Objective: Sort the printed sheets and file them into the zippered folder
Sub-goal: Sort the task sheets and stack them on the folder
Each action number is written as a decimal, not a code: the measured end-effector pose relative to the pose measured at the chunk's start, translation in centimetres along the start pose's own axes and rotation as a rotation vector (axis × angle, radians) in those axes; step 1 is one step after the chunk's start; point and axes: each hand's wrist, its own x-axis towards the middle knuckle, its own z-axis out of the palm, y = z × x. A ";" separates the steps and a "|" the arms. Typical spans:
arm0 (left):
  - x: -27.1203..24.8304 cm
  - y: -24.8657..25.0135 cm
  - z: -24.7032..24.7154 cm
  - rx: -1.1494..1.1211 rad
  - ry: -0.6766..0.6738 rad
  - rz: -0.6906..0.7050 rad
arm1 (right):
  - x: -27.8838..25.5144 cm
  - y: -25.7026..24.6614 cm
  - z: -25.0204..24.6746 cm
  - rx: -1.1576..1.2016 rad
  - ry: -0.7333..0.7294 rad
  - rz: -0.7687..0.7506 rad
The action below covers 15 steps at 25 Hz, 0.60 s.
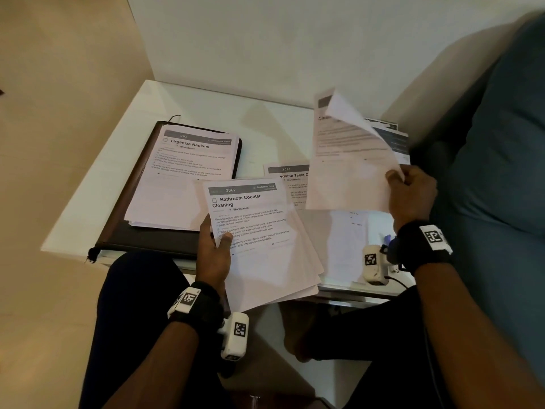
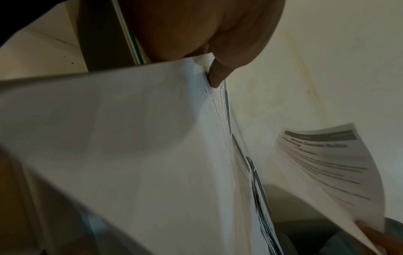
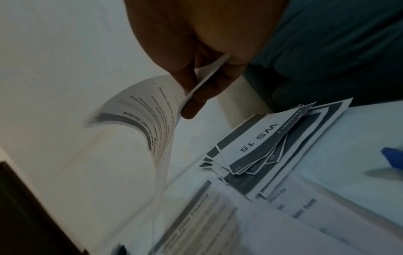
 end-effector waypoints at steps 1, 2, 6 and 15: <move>0.1 -0.1 0.0 0.001 0.003 -0.004 | 0.0 -0.2 -0.4 0.120 0.005 0.058; 0.1 -0.1 0.0 0.001 0.001 -0.003 | -0.4 -0.3 -0.7 0.216 -0.011 0.100; 0.2 -0.3 -0.1 0.008 -0.014 0.000 | -4.0 1.1 1.1 0.264 -0.191 0.183; 0.3 0.5 0.3 -0.172 0.052 -0.085 | -13.0 6.0 7.1 0.071 -0.413 0.205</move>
